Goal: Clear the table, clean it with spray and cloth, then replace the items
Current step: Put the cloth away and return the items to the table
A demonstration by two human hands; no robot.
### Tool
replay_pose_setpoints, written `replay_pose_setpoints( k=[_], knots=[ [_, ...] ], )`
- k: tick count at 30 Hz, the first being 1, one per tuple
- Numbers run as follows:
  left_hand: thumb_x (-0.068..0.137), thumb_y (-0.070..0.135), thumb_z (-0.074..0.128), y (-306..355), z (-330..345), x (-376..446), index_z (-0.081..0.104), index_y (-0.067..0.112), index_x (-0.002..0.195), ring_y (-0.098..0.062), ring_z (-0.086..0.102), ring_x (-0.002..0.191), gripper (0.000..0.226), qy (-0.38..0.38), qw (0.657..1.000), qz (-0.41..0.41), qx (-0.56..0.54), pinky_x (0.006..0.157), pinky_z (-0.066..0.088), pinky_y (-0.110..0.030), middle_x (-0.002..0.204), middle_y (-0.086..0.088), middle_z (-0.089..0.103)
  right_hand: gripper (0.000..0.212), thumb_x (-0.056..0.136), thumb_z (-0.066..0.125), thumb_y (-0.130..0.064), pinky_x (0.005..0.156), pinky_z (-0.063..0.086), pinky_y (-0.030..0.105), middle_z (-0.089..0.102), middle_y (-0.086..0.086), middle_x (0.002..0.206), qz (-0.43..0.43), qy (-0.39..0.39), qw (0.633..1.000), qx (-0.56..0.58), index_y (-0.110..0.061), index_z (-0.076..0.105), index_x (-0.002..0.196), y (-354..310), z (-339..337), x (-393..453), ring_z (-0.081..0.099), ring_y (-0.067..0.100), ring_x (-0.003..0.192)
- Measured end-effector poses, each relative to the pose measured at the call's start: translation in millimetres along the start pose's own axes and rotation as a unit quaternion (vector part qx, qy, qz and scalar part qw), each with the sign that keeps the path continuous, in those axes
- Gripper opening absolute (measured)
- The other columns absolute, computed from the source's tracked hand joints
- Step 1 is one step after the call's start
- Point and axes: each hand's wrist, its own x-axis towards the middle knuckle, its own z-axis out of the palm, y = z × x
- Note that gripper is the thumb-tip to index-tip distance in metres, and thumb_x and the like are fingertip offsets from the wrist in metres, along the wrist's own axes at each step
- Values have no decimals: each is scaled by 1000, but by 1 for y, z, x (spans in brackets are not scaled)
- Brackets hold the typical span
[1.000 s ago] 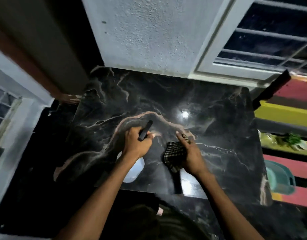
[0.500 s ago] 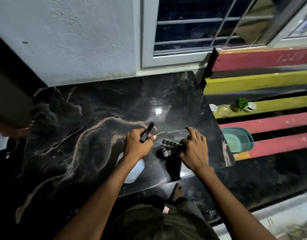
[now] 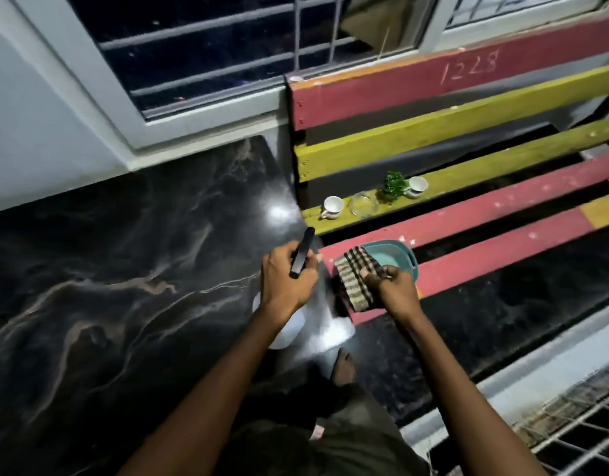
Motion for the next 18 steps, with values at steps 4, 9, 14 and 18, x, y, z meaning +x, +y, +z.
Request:
replay_pose_setpoints(
  k=[4,9,14,18],
  knots=[
    [83,24,69,42,66,16,63,12,74,-19,63,61,16,26,998,42,-48,58,51,-32,63,-2,64,9,79,72,-4,65,60,36,77,12,80,55,-9,997,50,-1,70,88,4,-59,38,74,23,72],
    [82,13,77,70,139,45,65,11,83,-15,63,63,12,49,992,81,-83,62,48,-25,69,-2,66,17,80,67,9,50,48,20,68,1,65,87,14,996,16,-7,61,77,12,-109,89,63,9,55],
    [83,17,79,42,198,69,62,8,99,-24,64,79,25,25,990,99,-100,73,54,-40,93,-7,67,19,66,75,-9,71,56,38,69,2,73,114,25,993,-21,-18,59,71,41,-120,141,63,21,73],
    [82,34,78,-2,242,82,59,4,104,-33,63,84,42,55,991,81,-92,75,52,-44,98,-10,64,16,69,75,-14,67,54,30,67,-2,73,127,25,989,-65,-16,60,74,56,-111,177,62,17,70]
  ],
)
